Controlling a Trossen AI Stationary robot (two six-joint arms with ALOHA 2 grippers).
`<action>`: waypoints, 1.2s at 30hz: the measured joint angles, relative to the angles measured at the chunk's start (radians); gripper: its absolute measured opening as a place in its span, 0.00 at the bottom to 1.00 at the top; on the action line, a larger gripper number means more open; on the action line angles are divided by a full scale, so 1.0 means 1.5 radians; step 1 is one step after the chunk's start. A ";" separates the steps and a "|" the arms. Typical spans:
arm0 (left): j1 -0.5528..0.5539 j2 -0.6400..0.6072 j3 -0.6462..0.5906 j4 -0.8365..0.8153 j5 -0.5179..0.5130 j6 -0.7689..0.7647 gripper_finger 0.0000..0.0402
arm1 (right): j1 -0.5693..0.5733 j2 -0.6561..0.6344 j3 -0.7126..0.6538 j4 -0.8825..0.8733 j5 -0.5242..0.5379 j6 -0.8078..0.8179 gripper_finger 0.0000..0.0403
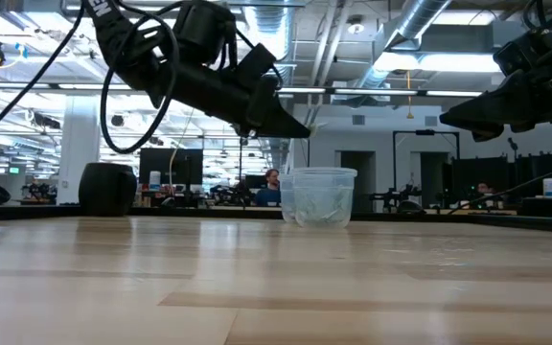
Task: Pick and place items into bin
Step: Put the green stevia packet into the bottom transparent bin, then return to Home Position
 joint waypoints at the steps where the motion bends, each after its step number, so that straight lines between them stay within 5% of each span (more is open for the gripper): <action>1: 0.000 0.003 0.000 0.004 0.003 -0.005 0.00 | 0.000 0.000 0.000 0.000 0.000 0.000 0.33; 24: 0.001 -0.007 0.000 0.025 0.005 -0.025 0.19 | 0.000 0.000 0.000 0.000 0.000 0.000 0.33; 30: -0.031 -0.129 -0.027 0.062 0.005 0.036 0.19 | 0.000 0.000 0.000 0.000 0.000 0.000 0.33; 36: -0.037 -0.340 -0.135 0.142 0.001 0.114 0.19 | 0.000 0.000 0.000 0.000 0.000 0.000 0.33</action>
